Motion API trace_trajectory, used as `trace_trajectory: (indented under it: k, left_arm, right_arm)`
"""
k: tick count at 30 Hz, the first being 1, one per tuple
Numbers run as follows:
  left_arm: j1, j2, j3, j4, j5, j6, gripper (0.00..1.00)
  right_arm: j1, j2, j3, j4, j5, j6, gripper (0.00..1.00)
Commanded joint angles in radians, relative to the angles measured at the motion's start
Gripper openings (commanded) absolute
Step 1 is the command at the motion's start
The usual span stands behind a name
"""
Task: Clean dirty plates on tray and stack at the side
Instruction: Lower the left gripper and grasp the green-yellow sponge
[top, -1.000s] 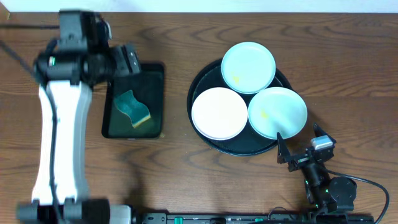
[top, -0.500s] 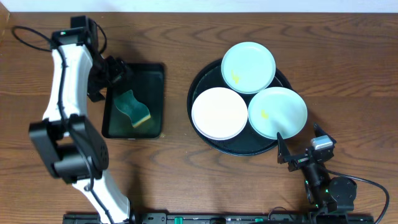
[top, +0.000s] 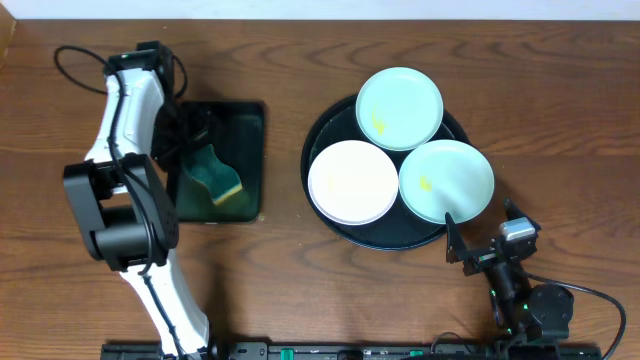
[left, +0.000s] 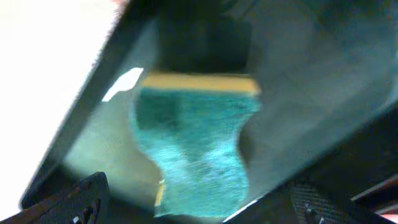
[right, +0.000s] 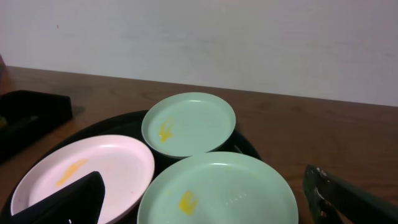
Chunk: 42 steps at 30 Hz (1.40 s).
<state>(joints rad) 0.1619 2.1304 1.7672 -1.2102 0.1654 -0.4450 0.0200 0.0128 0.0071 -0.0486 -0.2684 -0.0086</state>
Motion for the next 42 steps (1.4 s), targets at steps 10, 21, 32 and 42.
trace_trajectory:
  k: [10, 21, 32, 42]
  left_arm:
    - [-0.003, 0.003, -0.138, 0.043, -0.001, 0.044, 0.95]
    - [-0.003, 0.0, -0.227, 0.177, 0.011, 0.1, 0.94]
    - [-0.017, 0.0, -0.245, 0.172, 0.096, 0.1, 0.88]
    - [-0.015, 0.0, -0.284, 0.215, 0.047, 0.101, 0.61]
  right_arm:
    - [0.012, -0.001, -0.002, -0.005, 0.006, -0.007, 0.99]
    - [0.012, -0.001, -0.002, -0.004, 0.006, -0.007, 0.99]
    - [0.012, -0.001, -0.002, -0.004, 0.006, -0.007, 0.99]
    - [0.012, -0.001, -0.002, -0.004, 0.006, -0.007, 0.99]
